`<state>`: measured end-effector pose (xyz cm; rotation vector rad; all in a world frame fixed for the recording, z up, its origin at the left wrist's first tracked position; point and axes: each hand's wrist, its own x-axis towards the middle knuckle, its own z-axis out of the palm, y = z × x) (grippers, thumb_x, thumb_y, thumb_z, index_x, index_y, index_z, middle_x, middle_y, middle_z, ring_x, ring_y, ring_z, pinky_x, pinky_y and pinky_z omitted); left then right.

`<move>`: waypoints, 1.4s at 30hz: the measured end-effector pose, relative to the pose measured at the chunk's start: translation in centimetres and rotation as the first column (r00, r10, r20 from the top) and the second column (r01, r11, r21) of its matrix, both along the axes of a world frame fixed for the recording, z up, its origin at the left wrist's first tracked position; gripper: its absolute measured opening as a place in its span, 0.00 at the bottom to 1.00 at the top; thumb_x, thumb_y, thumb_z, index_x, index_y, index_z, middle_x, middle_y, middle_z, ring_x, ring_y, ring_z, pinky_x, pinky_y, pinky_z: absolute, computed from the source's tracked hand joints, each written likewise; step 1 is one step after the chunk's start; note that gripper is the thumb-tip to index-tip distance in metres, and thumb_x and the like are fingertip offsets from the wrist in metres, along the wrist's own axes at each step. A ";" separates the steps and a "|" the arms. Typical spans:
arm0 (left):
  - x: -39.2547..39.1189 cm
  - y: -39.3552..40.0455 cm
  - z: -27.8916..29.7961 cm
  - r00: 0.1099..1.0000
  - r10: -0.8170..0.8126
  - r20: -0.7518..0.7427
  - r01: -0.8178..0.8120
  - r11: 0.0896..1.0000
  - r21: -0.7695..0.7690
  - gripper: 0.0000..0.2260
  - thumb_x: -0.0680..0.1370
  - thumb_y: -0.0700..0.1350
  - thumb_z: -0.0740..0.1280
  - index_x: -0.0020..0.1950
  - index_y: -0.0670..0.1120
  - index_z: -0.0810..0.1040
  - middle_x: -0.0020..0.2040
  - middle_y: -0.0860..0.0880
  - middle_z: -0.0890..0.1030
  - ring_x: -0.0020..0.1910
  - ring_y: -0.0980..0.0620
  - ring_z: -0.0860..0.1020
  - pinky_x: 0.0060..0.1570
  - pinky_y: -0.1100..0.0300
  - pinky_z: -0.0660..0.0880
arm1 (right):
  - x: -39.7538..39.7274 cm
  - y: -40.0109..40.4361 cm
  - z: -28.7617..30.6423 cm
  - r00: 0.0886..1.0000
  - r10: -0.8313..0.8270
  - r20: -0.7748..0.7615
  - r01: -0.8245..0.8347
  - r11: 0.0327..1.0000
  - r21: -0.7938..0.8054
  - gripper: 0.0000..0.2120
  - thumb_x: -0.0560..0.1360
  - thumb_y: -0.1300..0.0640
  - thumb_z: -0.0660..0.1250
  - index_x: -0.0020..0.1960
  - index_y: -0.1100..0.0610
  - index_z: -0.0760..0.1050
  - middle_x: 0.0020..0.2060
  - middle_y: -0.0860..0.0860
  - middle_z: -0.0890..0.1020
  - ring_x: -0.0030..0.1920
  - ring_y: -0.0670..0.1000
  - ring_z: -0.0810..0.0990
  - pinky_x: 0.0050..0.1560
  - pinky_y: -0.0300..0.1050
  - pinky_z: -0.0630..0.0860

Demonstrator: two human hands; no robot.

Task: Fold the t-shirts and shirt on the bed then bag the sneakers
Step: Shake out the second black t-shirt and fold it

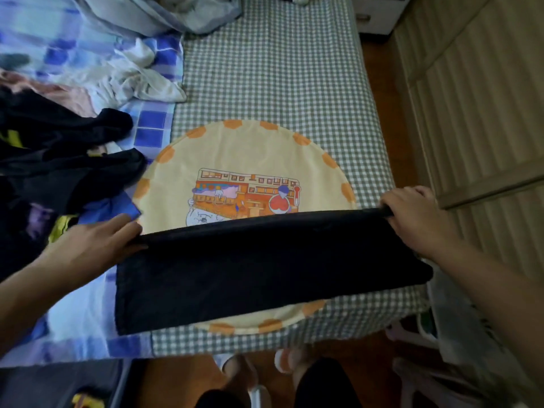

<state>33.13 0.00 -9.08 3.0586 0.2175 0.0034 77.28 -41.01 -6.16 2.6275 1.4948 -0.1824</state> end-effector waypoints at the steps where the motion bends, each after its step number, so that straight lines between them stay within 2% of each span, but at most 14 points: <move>1: -1.1 -1.3 -0.3 0.998 -0.014 -0.056 0.013 1.000 -0.022 0.12 0.77 0.51 0.59 0.52 0.44 0.75 0.42 0.46 0.71 0.29 0.40 0.77 0.21 0.51 0.71 | -0.9 -1.3 -0.4 1.000 0.002 0.025 -0.001 1.000 -0.007 0.14 0.68 0.64 0.73 0.48 0.51 0.73 0.44 0.48 0.78 0.48 0.55 0.76 0.56 0.54 0.64; 3: -2.8 -4.1 -1.6 0.991 -0.027 -0.133 0.020 0.998 -0.060 0.13 0.71 0.47 0.60 0.54 0.46 0.74 0.44 0.47 0.72 0.30 0.42 0.79 0.22 0.55 0.70 | -2.9 -3.7 -2.1 0.999 -0.018 0.036 0.020 0.998 -0.053 0.17 0.66 0.67 0.75 0.48 0.52 0.74 0.44 0.50 0.78 0.47 0.56 0.77 0.55 0.55 0.65; 6: -4.4 -8.1 -4.8 0.979 0.054 -0.197 -0.072 0.994 -0.086 0.22 0.59 0.36 0.75 0.49 0.46 0.72 0.40 0.46 0.73 0.30 0.42 0.79 0.25 0.58 0.61 | -5.5 -6.7 -5.9 0.997 -0.069 0.027 0.072 0.990 -0.119 0.19 0.64 0.71 0.75 0.48 0.53 0.75 0.42 0.49 0.78 0.46 0.56 0.77 0.56 0.56 0.67; 9: -5.5 -10.8 -8.4 0.930 0.245 -0.273 -0.282 0.953 -0.106 0.28 0.52 0.29 0.77 0.46 0.45 0.71 0.39 0.44 0.72 0.32 0.38 0.78 0.26 0.54 0.68 | -6.5 -7.9 -9.3 0.996 -0.090 0.016 0.092 0.991 -0.097 0.19 0.65 0.71 0.75 0.49 0.55 0.74 0.43 0.51 0.77 0.47 0.58 0.76 0.58 0.58 0.66; 15: -6.3 -12.6 -8.8 0.899 0.405 -0.168 -0.413 0.911 -0.010 0.12 0.63 0.35 0.67 0.45 0.40 0.72 0.40 0.39 0.70 0.36 0.33 0.75 0.30 0.44 0.70 | -7.7 -8.1 -9.5 0.987 -0.158 -0.018 0.158 0.987 0.013 0.19 0.63 0.71 0.75 0.45 0.56 0.71 0.40 0.53 0.73 0.45 0.59 0.73 0.56 0.59 0.68; 17: -7.2 -13.2 -7.7 0.904 0.407 -0.127 -0.409 0.912 0.013 0.12 0.62 0.36 0.65 0.45 0.40 0.72 0.40 0.40 0.69 0.36 0.34 0.74 0.31 0.43 0.70 | -8.0 -9.0 -8.8 0.988 -0.153 -0.010 0.154 0.987 0.038 0.19 0.62 0.71 0.76 0.44 0.58 0.71 0.40 0.54 0.73 0.44 0.60 0.73 0.54 0.59 0.68; 21: -9.4 -13.9 -7.9 0.830 0.445 -0.335 -0.434 0.894 0.112 0.28 0.54 0.31 0.76 0.51 0.41 0.73 0.43 0.40 0.70 0.40 0.34 0.76 0.36 0.41 0.72 | -9.1 -10.6 -9.6 0.995 -0.084 0.054 0.089 0.992 -0.087 0.20 0.61 0.74 0.75 0.47 0.59 0.74 0.41 0.55 0.72 0.44 0.61 0.72 0.53 0.61 0.70; 24: -9.0 -14.1 -8.5 0.750 0.494 -0.440 -0.485 0.863 0.142 0.25 0.58 0.41 0.75 0.53 0.42 0.72 0.45 0.39 0.70 0.43 0.33 0.74 0.40 0.39 0.72 | -10.2 -10.5 -10.5 0.986 -0.124 0.112 0.144 0.969 -0.201 0.20 0.64 0.72 0.74 0.53 0.60 0.76 0.48 0.61 0.74 0.51 0.64 0.71 0.57 0.66 0.70; 27: -7.2 -15.2 -8.0 0.778 0.538 -0.326 -0.541 0.836 0.089 0.18 0.66 0.51 0.64 0.50 0.42 0.73 0.48 0.39 0.71 0.48 0.34 0.73 0.48 0.40 0.70 | -11.8 -8.7 -10.2 0.982 -0.180 0.058 0.184 0.980 -0.072 0.20 0.64 0.72 0.74 0.55 0.62 0.78 0.55 0.63 0.75 0.57 0.67 0.71 0.60 0.66 0.68; 31: -3.4 -14.5 -8.9 0.891 0.445 -0.094 -0.449 0.893 -0.034 0.21 0.80 0.50 0.59 0.70 0.43 0.74 0.66 0.39 0.73 0.65 0.34 0.71 0.62 0.39 0.69 | -14.7 -2.4 -11.4 0.993 -0.076 -0.095 0.089 0.987 0.136 0.20 0.76 0.62 0.64 0.67 0.62 0.74 0.67 0.62 0.72 0.69 0.64 0.68 0.69 0.66 0.66; 33: -1.7 -11.5 -10.1 0.840 0.541 -0.028 -0.542 0.840 -0.036 0.20 0.83 0.48 0.59 0.74 0.43 0.71 0.69 0.38 0.71 0.67 0.33 0.69 0.65 0.38 0.67 | -14.4 0.5 -12.9 0.990 -0.054 -0.132 0.071 0.989 0.128 0.23 0.81 0.54 0.55 0.74 0.60 0.68 0.73 0.61 0.68 0.74 0.63 0.64 0.74 0.65 0.62; 36: -1.5 -5.9 -11.6 0.726 0.685 -0.066 -0.687 0.727 -0.010 0.14 0.83 0.45 0.64 0.65 0.41 0.74 0.66 0.35 0.71 0.63 0.31 0.70 0.59 0.36 0.68 | -11.2 2.1 -14.8 0.984 -0.156 -0.085 0.164 0.982 0.094 0.25 0.82 0.51 0.50 0.76 0.60 0.65 0.74 0.62 0.67 0.74 0.65 0.62 0.74 0.67 0.60; 40: -1.8 -3.1 -12.2 0.766 0.615 -0.186 -0.607 0.788 0.105 0.10 0.82 0.43 0.64 0.56 0.36 0.75 0.55 0.34 0.73 0.54 0.31 0.72 0.51 0.36 0.71 | -8.2 1.0 -15.8 0.970 -0.225 -0.086 0.224 0.974 -0.024 0.29 0.82 0.46 0.44 0.78 0.58 0.62 0.76 0.60 0.65 0.76 0.65 0.60 0.74 0.68 0.58; 42: -0.8 -3.3 -11.7 0.653 0.731 -0.198 -0.726 0.678 0.111 0.09 0.80 0.39 0.63 0.57 0.36 0.75 0.56 0.34 0.73 0.57 0.31 0.72 0.55 0.37 0.69 | -8.0 0.5 -15.9 0.966 -0.242 -0.091 0.236 0.969 -0.066 0.31 0.82 0.43 0.40 0.80 0.56 0.59 0.78 0.58 0.61 0.78 0.63 0.56 0.76 0.66 0.53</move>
